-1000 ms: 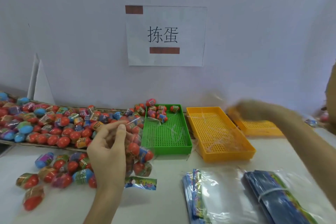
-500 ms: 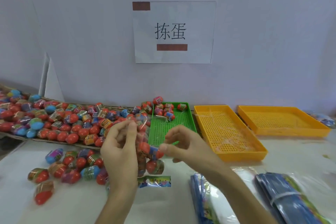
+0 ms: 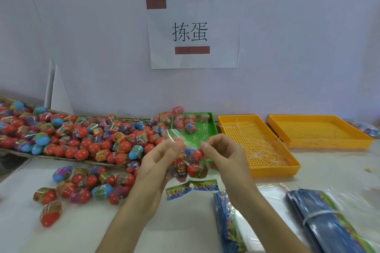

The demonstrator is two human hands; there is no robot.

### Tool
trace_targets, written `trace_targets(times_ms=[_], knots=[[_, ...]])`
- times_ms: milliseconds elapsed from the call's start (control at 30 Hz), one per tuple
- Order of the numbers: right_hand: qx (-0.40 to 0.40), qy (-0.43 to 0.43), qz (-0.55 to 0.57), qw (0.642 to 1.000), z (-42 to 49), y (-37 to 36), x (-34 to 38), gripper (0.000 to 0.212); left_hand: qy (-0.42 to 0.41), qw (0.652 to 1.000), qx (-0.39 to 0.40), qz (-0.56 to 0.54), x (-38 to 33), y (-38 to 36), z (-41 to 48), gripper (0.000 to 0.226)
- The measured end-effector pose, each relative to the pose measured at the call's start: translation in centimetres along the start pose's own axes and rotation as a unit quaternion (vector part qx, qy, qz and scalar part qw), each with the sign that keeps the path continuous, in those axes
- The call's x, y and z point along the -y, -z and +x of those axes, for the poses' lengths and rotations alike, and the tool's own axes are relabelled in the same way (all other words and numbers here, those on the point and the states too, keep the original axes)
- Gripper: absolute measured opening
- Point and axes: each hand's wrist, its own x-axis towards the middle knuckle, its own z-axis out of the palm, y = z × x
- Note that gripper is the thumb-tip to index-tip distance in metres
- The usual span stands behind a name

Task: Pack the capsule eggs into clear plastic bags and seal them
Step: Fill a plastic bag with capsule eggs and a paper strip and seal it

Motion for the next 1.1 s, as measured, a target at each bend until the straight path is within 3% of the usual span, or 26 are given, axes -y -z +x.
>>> trace_targets(times_ms=[133, 267, 400, 600, 800, 967, 1100], knots=[[0.027, -0.028, 0.001, 0.999, -0.12, 0.06, 0.08, 0.010, -0.062, 0.998, -0.022, 0.015, 0.49, 0.48, -0.72, 0.031], [0.085, -0.034, -0.025, 0.995, -0.14, 0.03, 0.24, 0.015, -0.075, 0.996, -0.044, 0.015, 0.57, 0.49, -0.37, 0.040], [0.119, -0.028, -0.037, 0.992, -0.24, 0.32, 0.48, 0.031, -0.083, 0.995, -0.044, 0.018, 0.63, 0.59, -0.41, 0.028], [0.049, 0.001, -0.039, 0.998, -0.17, 0.15, 0.15, 0.006, -0.064, 0.998, -0.016, 0.012, 0.26, 0.31, -0.77, 0.033], [0.010, 0.022, -0.025, 0.999, -0.19, 0.07, 0.31, 0.019, -0.074, 0.996, -0.055, 0.006, 0.52, 0.01, -0.89, 0.030], [-0.033, 0.020, -0.004, 0.999, -0.15, 0.26, 0.16, 0.015, -0.090, 0.994, -0.060, -0.006, 0.72, -0.37, -0.73, 0.048], [-0.052, 0.006, 0.013, 0.999, -0.11, 0.33, 0.09, 0.016, -0.110, 0.989, -0.094, -0.011, 0.77, -0.10, -0.39, 0.021]])
